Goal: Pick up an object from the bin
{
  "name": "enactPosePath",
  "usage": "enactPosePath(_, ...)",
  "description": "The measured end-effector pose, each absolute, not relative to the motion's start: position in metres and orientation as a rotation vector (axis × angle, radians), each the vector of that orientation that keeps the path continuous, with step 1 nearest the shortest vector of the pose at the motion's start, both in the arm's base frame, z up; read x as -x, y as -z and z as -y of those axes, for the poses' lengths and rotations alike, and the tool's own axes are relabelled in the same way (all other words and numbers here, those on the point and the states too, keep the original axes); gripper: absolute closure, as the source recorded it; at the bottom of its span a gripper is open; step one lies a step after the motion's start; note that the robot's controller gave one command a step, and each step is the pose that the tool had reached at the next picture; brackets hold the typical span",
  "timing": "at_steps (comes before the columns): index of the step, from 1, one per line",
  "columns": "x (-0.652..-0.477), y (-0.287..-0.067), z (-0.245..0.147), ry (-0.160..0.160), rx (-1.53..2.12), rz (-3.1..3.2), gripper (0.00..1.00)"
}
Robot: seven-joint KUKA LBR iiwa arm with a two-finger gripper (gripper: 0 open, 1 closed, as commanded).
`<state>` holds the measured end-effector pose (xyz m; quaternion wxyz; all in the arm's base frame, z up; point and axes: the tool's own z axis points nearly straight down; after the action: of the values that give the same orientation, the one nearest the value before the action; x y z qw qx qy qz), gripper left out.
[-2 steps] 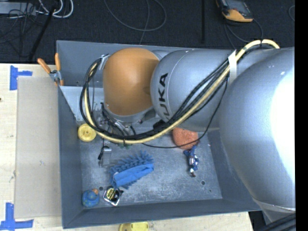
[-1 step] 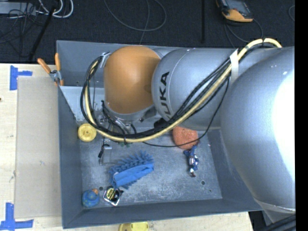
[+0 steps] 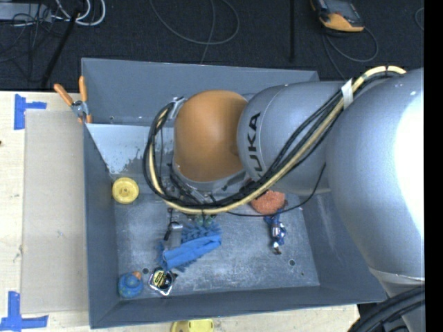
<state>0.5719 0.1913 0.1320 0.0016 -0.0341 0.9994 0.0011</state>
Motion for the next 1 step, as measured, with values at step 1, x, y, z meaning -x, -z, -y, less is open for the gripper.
enactPosePath(1,-0.5276,-0.0982,-0.1708,0.002,-0.017,-3.142,0.00)
